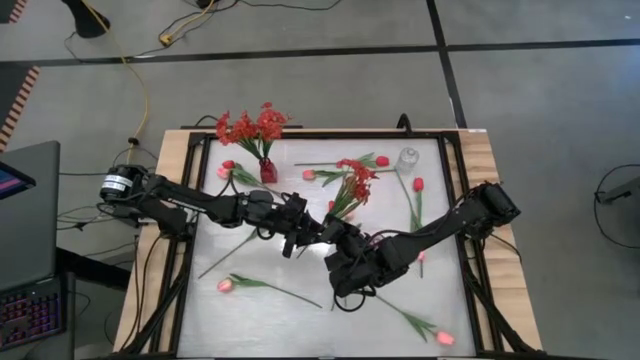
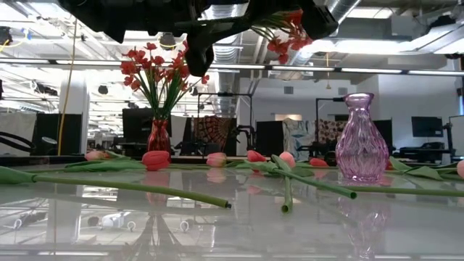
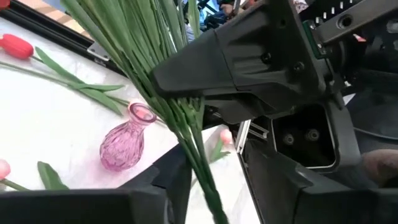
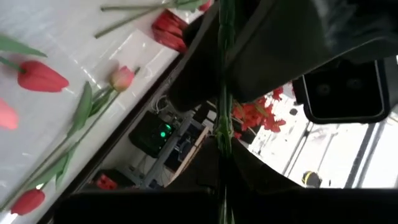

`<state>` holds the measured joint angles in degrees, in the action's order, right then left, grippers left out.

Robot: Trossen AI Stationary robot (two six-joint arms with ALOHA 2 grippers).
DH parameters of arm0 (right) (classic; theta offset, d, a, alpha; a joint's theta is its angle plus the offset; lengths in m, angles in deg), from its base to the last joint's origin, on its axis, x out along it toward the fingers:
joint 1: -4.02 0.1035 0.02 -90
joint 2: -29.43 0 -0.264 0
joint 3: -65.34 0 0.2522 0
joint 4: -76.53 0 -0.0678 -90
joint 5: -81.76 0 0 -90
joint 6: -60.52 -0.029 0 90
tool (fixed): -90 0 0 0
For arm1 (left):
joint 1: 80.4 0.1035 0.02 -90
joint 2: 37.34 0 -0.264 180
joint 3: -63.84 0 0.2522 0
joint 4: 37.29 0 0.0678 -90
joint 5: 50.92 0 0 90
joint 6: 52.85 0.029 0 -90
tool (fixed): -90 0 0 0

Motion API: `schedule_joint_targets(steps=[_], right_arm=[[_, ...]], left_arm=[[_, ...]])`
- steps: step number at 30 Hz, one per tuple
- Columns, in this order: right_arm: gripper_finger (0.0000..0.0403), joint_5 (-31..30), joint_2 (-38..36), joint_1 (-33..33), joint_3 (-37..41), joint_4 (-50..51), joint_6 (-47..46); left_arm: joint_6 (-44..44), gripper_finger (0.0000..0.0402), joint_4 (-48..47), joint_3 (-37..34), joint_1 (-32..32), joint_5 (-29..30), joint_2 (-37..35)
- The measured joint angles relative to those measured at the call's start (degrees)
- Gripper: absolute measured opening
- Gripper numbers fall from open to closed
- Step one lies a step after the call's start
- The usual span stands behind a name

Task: Sort flowers into vase by color
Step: Put the orange flowers into the red flower vase

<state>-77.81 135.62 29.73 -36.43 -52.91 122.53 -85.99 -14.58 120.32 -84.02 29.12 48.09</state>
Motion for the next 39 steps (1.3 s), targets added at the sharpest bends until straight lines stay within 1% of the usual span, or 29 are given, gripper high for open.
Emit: schedule_joint_targets(steps=[6,10,16,20,23,25,32,36,39], right_arm=[[0.0039,1.2,-0.1,0.1,0.0,0.0,1.1],[0.0039,2.2,-0.1,0.7,0.0,0.0,2.9],[0.0039,3.3,-0.1,1.3,0.0,-0.2,3.0],[0.0046,3.5,-0.1,1.3,0.0,-0.3,3.0],[0.006,3.6,-0.1,1.3,0.0,-1.7,3.1],[0.0069,3.6,-0.1,1.3,0.0,-2.2,3.2],[0.0105,5.1,-0.1,1.7,0.0,-2.4,10.6],[0.0144,6.8,-0.1,1.7,0.0,-2.5,11.4],[0.0182,7.0,-0.1,1.9,0.0,-2.4,9.4]], left_arm=[[0.1,0.0099,-0.1,0.0,0.5,-2.0,0.0],[0.1,0.0083,-0.3,0.0,0.8,-2.8,0.0],[0.6,0.0066,-0.3,0.0,0.8,-3.7,0.0],[0.7,0.0043,-0.4,0.0,0.8,-4.2,0.0],[1.1,0.0017,-0.6,-0.1,0.8,-4.2,0.0],[1.3,0.0007,-0.6,-0.1,0.8,-4.2,0.0],[2.1,0.0006,-1.2,-0.1,0.8,-3.3,0.0],[2.3,0.0005,-0.8,-0.1,0.7,-3.0,0.0],[2.9,0.0005,-0.6,-0.1,1.0,-2.8,0.0]])
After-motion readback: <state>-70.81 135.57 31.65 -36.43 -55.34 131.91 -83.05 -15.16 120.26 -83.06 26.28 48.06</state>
